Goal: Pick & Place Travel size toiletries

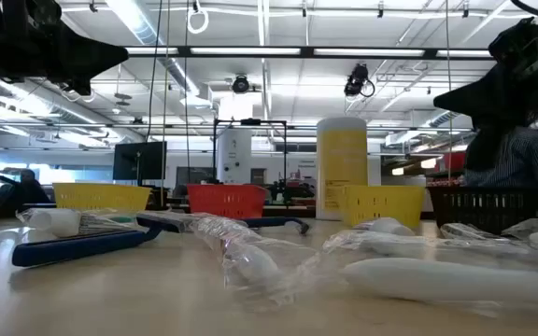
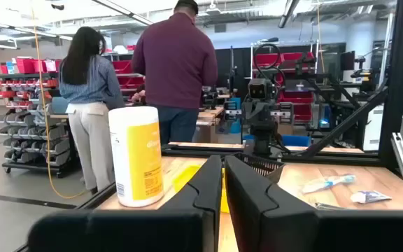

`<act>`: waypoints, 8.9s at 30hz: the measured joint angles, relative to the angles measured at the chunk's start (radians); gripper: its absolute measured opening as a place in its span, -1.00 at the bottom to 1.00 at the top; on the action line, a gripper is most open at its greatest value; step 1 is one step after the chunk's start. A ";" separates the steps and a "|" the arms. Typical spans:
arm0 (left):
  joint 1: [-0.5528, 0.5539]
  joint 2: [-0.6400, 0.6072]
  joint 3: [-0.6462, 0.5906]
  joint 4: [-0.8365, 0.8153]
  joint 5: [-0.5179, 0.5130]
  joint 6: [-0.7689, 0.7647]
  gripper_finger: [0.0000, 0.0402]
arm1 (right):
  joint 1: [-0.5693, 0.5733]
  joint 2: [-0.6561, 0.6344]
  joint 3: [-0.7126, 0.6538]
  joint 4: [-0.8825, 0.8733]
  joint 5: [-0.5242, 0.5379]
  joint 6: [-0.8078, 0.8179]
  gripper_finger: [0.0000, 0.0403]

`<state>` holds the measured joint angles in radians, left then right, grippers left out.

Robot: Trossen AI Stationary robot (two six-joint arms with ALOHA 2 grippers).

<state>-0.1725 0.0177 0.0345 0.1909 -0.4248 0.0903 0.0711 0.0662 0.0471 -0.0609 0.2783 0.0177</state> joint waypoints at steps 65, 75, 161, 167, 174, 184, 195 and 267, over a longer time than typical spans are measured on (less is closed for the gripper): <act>0.000 0.035 0.181 0.111 0.211 0.023 -0.86 | 0.000 0.000 0.000 0.000 0.000 0.000 -0.97; 0.000 0.261 0.466 -0.169 0.147 0.049 -0.86 | 0.000 0.000 0.000 0.006 0.067 -0.164 -0.97; 0.003 1.226 0.580 -0.558 0.059 -0.737 -0.30 | -0.026 1.231 0.461 0.617 -0.069 -0.089 0.42; 0.007 1.334 0.580 -0.538 0.060 -0.773 -0.30 | -0.032 1.282 0.462 0.680 -0.134 -0.049 0.48; 0.074 1.400 0.580 -0.540 0.096 -0.839 -0.30 | -0.032 1.366 0.502 0.739 -0.137 -0.048 0.40; 0.094 1.441 0.580 -0.538 0.081 -0.835 -0.31 | -0.033 1.479 0.643 0.617 -0.133 -0.048 0.41; 0.094 1.439 0.544 -0.536 0.124 -0.895 -0.71 | -0.040 1.488 0.655 0.619 -0.132 -0.052 0.34; 0.829 1.366 0.476 -0.337 -0.210 -0.559 -0.84 | -0.105 1.488 0.653 0.663 -0.132 -0.060 0.34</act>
<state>0.6567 1.3838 0.5105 -0.1463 -0.6348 -0.4692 -0.0341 1.5539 0.7002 0.6022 0.1459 -0.0420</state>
